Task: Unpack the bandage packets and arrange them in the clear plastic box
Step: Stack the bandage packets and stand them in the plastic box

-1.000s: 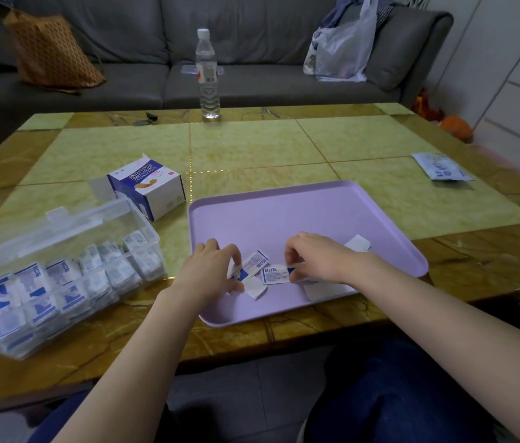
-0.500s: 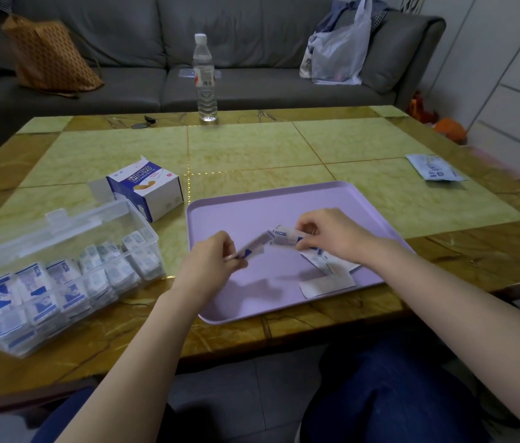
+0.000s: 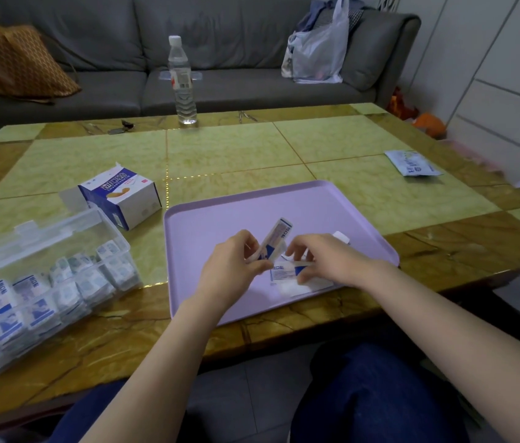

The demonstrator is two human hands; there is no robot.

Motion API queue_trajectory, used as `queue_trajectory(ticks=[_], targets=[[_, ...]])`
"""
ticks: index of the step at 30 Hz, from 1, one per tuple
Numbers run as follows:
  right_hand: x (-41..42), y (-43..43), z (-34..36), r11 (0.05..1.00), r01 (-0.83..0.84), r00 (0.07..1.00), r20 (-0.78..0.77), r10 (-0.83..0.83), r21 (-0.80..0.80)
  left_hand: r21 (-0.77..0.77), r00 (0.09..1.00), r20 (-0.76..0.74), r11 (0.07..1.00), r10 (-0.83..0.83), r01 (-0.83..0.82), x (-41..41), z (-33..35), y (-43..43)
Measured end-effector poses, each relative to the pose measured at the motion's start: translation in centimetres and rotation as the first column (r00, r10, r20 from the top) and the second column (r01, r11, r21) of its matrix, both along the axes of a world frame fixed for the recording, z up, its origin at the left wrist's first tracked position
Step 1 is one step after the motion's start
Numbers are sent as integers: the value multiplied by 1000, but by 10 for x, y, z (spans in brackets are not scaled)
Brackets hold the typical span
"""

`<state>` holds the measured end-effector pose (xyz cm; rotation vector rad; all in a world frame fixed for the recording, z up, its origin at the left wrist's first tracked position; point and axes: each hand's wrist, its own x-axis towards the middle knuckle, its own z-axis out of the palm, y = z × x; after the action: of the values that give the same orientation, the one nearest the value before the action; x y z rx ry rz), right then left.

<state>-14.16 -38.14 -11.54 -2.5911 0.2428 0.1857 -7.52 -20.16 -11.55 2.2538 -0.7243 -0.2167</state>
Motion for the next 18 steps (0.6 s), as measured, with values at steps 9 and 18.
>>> queue_trajectory(ticks=[9, 18], targets=[[11, 12, -6, 1000, 14, 982, 186, -13, -2, 115, 1000, -4, 993, -18, 18, 7, -1, 1], [-8, -46, -3, 978, 79, 995, -44, -90, -192, 329, 990, -5, 935, -139, 133, 5, -7, -9]])
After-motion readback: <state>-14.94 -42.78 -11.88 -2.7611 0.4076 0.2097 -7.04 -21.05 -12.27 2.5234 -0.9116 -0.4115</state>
